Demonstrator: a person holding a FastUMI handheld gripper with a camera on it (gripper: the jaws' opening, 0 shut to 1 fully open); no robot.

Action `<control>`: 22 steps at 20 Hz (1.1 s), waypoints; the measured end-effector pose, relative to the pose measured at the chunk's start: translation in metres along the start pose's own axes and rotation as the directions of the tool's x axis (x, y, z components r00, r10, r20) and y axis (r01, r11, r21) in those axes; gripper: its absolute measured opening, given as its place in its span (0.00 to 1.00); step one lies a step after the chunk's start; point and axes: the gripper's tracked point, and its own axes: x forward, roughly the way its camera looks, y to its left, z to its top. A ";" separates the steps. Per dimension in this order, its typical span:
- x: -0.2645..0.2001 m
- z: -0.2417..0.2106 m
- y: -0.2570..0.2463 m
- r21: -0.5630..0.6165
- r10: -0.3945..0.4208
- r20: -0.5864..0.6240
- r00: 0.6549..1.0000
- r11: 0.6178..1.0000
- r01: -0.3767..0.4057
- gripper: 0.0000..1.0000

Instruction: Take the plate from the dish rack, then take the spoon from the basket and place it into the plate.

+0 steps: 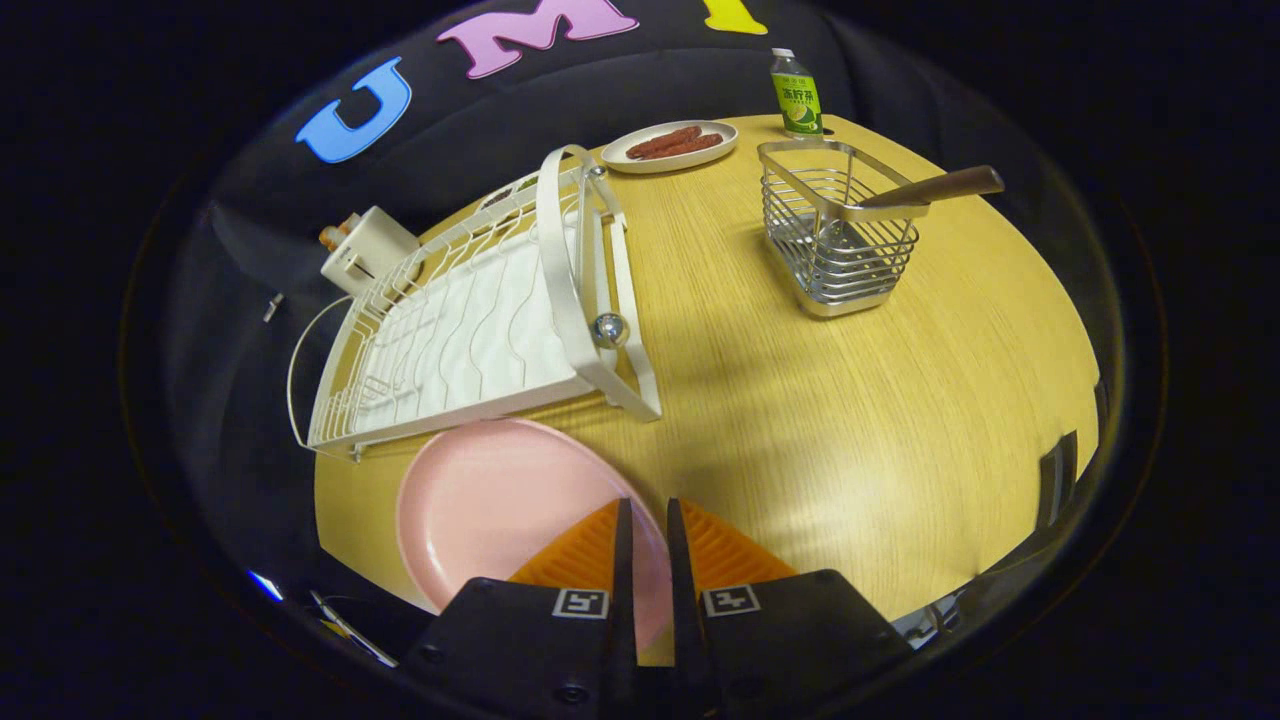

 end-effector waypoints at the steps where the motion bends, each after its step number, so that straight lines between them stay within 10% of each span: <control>1: -0.002 0.002 0.001 0.002 0.005 0.009 1.000 1.000 -0.005 0.27; 7: -0.017 0.017 -0.007 -0.025 0.001 0.056 0.998 1.000 0.001 0.64; 22: -0.111 0.175 -0.110 -0.186 -0.111 0.415 0.903 0.961 0.203 0.68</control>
